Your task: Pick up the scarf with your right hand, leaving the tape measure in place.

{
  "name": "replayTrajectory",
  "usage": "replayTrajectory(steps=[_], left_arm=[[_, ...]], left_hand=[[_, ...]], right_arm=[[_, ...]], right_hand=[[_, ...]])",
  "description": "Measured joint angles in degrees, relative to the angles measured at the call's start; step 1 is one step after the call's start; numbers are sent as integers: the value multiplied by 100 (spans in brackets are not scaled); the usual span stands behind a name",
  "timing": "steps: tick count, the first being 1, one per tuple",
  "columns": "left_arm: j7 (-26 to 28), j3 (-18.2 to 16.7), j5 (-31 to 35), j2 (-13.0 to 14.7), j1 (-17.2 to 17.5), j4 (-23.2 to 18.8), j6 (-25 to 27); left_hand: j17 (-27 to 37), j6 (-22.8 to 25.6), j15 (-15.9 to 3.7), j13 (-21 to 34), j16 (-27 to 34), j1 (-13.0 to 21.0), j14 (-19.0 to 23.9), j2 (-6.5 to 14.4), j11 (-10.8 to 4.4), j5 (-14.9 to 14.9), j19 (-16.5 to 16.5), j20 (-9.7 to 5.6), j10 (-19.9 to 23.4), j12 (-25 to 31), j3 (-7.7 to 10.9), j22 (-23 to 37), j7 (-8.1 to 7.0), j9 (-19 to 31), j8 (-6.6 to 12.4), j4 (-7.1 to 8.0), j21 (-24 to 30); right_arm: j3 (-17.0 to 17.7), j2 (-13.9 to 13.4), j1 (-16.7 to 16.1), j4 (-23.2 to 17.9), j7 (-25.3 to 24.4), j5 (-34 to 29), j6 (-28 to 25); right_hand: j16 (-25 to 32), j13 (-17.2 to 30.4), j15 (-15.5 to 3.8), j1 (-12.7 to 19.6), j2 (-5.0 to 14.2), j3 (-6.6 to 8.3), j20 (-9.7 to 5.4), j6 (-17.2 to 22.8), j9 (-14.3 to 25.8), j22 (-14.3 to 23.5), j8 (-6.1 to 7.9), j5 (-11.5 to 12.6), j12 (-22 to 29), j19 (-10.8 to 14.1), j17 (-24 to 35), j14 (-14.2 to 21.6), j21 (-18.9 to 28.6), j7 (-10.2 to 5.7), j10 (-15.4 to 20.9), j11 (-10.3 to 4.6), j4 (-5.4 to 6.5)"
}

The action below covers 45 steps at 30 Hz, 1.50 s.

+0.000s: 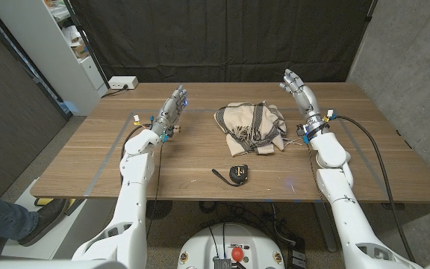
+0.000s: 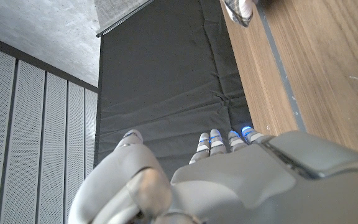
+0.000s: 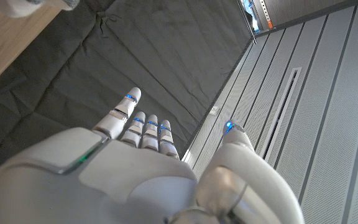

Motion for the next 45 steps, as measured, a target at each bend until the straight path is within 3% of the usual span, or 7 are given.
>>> replayTrajectory(steps=[23,45], left_arm=[[64,14,20,14,107,-165,40],[90,34,11,45,128,-207,24]], left_hand=[[0,31,-33,-26,0,18,33,41,0,0,-32,31,-1,0,24,0,-31,0,0,-24,0],[0,19,-31,-26,-33,7,-8,53,5,-43,-1,61,-39,0,30,0,-105,0,-22,-66,-23]], right_arm=[[-117,-133,-97,-192,-625,-819,340],[-225,-250,-112,-293,-1157,-1455,593]], right_hand=[[-45,0,-1,-30,-30,-15,0,2,-1,0,0,85,0,0,0,-44,-44,-1,0,0,-15],[-83,0,0,-34,-57,-39,0,22,-1,0,0,127,0,0,0,-43,-44,-104,22,-22,-39]])
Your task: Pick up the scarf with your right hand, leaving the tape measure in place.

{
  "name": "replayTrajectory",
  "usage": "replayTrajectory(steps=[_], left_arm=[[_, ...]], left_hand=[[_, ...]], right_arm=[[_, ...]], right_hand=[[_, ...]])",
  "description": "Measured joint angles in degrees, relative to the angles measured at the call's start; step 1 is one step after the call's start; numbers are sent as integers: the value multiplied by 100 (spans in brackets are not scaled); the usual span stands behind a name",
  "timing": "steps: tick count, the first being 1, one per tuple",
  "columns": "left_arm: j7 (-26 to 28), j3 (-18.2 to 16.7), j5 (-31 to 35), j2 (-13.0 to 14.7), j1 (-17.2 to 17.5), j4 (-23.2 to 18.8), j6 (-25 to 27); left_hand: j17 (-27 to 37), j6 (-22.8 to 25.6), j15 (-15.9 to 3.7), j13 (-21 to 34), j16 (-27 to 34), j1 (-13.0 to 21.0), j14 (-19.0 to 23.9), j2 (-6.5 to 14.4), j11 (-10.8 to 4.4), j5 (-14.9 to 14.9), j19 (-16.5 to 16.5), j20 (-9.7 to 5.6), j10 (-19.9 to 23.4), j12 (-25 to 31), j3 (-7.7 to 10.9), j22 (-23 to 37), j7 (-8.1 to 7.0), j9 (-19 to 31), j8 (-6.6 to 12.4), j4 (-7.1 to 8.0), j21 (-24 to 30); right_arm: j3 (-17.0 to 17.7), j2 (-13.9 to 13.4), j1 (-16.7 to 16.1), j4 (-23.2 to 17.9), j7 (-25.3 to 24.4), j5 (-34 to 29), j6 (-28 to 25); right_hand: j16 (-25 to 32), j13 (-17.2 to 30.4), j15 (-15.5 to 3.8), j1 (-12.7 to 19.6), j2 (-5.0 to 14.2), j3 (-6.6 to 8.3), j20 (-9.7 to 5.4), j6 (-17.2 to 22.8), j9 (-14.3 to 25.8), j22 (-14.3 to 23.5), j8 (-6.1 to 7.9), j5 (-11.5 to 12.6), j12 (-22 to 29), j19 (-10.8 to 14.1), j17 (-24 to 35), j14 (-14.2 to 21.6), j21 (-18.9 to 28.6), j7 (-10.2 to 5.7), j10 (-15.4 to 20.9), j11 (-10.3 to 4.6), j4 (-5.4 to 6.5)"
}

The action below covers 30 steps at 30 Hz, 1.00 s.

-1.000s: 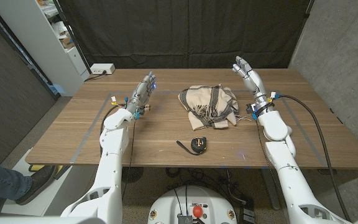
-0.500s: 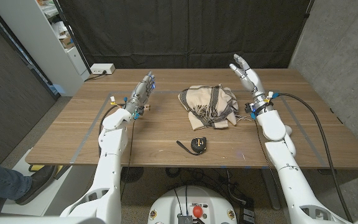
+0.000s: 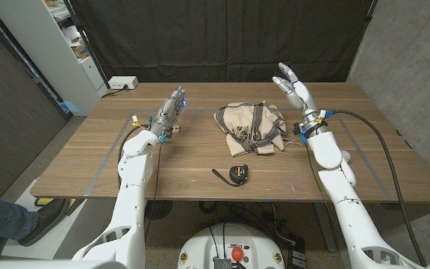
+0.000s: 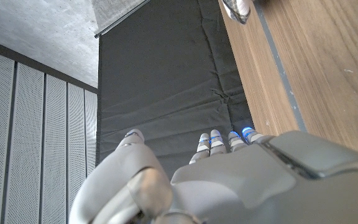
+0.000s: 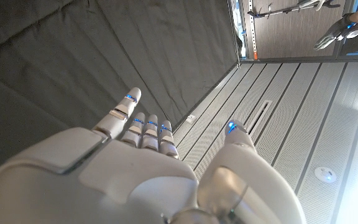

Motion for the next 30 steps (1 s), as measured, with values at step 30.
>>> replayTrajectory(steps=[30], left_arm=[[-48,-1,-17,67,-46,170,-128]], left_hand=[[0,0,0,-27,0,-23,0,23,-14,-21,0,0,-14,-22,-15,0,1,0,0,-15,0]], right_arm=[[-160,-190,-59,-356,-485,-802,-106]], right_hand=[[0,0,-31,89,-88,0,-1,-83,0,2,0,133,-44,-43,-28,-31,-38,-81,-42,-42,-95]])
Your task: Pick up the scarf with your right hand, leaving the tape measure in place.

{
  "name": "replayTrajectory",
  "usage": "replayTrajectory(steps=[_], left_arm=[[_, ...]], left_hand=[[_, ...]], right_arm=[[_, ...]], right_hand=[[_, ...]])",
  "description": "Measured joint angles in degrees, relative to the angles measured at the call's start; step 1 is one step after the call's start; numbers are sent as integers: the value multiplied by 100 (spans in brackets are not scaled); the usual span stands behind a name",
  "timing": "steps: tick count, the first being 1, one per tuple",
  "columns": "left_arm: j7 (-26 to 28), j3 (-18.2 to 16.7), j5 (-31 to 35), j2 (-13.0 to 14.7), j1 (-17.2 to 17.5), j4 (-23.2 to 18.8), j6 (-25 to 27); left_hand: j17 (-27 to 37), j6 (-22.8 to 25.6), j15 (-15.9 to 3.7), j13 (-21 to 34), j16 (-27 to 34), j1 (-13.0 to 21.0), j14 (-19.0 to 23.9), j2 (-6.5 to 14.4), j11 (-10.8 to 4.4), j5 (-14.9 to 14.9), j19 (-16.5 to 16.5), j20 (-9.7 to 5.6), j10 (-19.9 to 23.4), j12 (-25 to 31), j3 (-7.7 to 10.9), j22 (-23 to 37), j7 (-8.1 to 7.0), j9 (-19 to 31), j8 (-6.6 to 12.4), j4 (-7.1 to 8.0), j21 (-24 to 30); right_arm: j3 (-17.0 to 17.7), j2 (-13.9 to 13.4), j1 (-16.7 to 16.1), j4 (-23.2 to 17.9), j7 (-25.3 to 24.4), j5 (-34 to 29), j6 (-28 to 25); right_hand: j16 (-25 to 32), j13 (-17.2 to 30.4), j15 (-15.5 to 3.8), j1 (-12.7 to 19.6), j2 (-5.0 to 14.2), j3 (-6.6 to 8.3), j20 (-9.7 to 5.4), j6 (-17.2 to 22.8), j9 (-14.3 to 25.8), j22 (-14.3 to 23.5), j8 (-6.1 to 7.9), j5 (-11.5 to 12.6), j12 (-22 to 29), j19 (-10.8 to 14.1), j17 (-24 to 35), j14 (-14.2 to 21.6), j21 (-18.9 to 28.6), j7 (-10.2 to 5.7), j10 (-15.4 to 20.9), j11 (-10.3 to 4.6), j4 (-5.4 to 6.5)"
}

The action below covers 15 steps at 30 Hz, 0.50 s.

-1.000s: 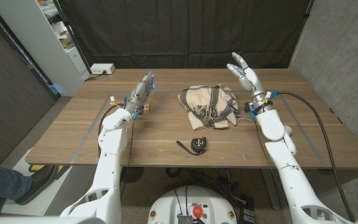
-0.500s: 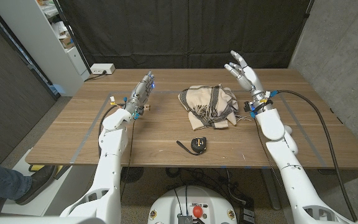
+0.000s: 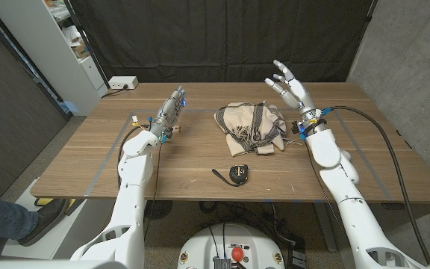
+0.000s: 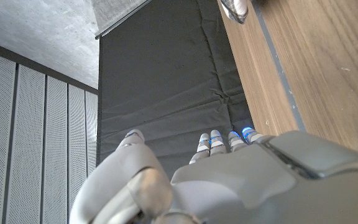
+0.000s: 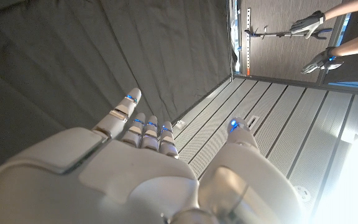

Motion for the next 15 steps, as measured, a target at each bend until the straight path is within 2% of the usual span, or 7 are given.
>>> replayTrajectory(steps=[15], left_arm=[[-45,-53,1,53,6,-7,-24]], left_hand=[[0,21,0,1,0,0,0,0,0,2,0,0,0,0,0,0,-21,0,0,0,0]], right_arm=[[-206,-139,40,-192,-252,-534,-228]], right_hand=[[-7,0,-42,60,3,25,1,73,0,0,0,113,0,-124,1,86,-22,-72,124,-19,-24]])
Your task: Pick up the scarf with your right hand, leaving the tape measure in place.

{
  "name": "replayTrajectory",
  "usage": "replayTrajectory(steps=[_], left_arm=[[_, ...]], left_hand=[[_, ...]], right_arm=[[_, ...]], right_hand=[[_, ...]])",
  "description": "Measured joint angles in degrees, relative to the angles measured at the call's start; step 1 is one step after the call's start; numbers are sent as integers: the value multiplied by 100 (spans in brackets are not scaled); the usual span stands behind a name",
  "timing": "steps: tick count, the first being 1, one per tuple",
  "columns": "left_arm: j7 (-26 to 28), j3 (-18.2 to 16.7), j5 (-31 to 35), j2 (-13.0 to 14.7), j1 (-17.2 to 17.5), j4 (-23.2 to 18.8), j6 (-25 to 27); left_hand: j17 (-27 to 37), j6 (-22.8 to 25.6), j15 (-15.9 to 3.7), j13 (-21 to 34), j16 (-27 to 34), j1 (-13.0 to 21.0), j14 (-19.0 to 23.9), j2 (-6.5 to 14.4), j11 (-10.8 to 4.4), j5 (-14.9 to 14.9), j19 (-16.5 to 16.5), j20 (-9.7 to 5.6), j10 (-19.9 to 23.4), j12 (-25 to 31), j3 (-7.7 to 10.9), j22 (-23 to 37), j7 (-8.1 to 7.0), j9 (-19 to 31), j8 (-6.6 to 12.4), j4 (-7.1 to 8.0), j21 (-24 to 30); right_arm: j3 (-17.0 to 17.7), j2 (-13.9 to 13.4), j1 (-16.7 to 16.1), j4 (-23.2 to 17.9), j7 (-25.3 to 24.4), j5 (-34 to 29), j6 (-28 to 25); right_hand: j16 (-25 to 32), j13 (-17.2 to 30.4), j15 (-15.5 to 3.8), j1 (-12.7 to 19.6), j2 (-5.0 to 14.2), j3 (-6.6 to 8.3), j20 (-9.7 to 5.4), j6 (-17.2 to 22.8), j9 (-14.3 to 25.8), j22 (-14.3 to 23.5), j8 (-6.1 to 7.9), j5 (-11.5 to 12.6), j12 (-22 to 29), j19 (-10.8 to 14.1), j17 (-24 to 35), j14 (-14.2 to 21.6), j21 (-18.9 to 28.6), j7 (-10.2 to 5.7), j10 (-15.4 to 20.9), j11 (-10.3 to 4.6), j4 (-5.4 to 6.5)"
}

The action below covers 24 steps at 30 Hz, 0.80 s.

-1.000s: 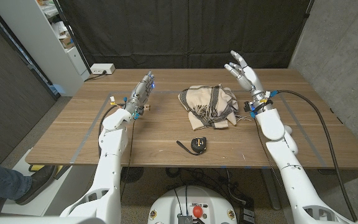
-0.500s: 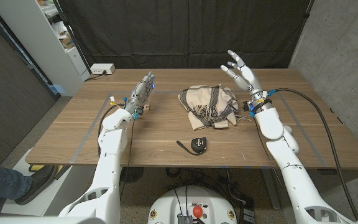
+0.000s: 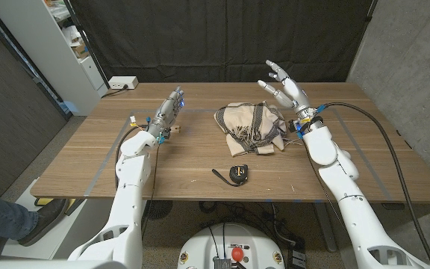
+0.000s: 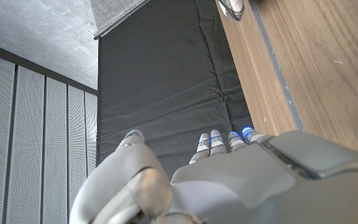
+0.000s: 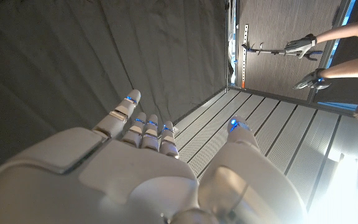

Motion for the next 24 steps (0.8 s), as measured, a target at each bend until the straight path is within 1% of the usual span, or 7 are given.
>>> replayTrajectory(steps=[3,5,11,17,18,21,24], left_arm=[[-5,-9,-10,7,11,-21,-9],[-9,-13,-18,9,18,-32,-16],[-26,-15,-40,16,46,-50,-25],[-30,-3,-44,21,77,-87,-25],[-30,-2,-44,21,80,-91,-26],[-30,8,-44,23,100,-121,-26],[-30,17,-44,23,118,-142,-26]], left_hand=[[0,0,0,0,0,-17,0,17,0,0,0,0,0,0,-17,0,0,0,0,-17,0],[0,0,0,0,0,-23,0,23,0,0,0,0,0,0,-24,0,0,0,0,-24,0],[0,0,0,0,0,-23,0,23,0,-23,0,0,0,0,-24,0,0,0,0,-23,0],[0,0,0,1,0,-23,0,23,0,-23,0,0,0,0,-23,0,0,0,0,-23,0],[0,0,0,1,0,-23,0,23,0,-23,0,0,0,0,-24,0,0,0,0,-23,0],[0,0,0,1,0,-23,0,23,0,-23,0,0,0,0,-23,0,0,0,0,-23,0],[0,0,0,1,0,-23,0,23,0,-23,0,0,0,0,-23,0,0,0,0,-23,0]], right_arm=[[-40,-33,2,-43,-52,-107,-51],[-73,-60,2,-81,-86,-175,-83],[-163,-138,1,-196,-183,-378,-195],[-236,-217,-26,-296,-249,-504,-291],[-245,-226,-30,-309,-254,-513,-297],[-279,-260,-44,-352,-292,-571,-346],[-307,-294,-57,-389,-326,-619,-385]], right_hand=[[0,0,0,0,0,0,3,10,0,0,0,7,0,-3,0,0,0,-51,0,0,0],[0,0,0,0,0,0,41,10,0,0,0,28,0,-40,0,0,0,-51,0,0,0],[0,0,-23,31,-32,-16,41,10,0,0,0,49,44,-40,0,23,0,-51,62,-1,-16],[0,0,-30,39,-40,-16,85,73,0,-16,0,70,44,-119,1,30,1,-114,116,-8,-16],[0,0,-20,39,-40,-16,80,82,0,-13,0,78,44,-124,1,42,1,-123,145,21,-16],[12,0,-31,39,-40,-16,111,113,0,1,0,93,88,-174,1,172,-20,-216,270,-23,-16],[46,0,-31,39,-40,-16,134,148,0,1,44,134,89,-196,1,237,-20,-251,307,-40,-16]])
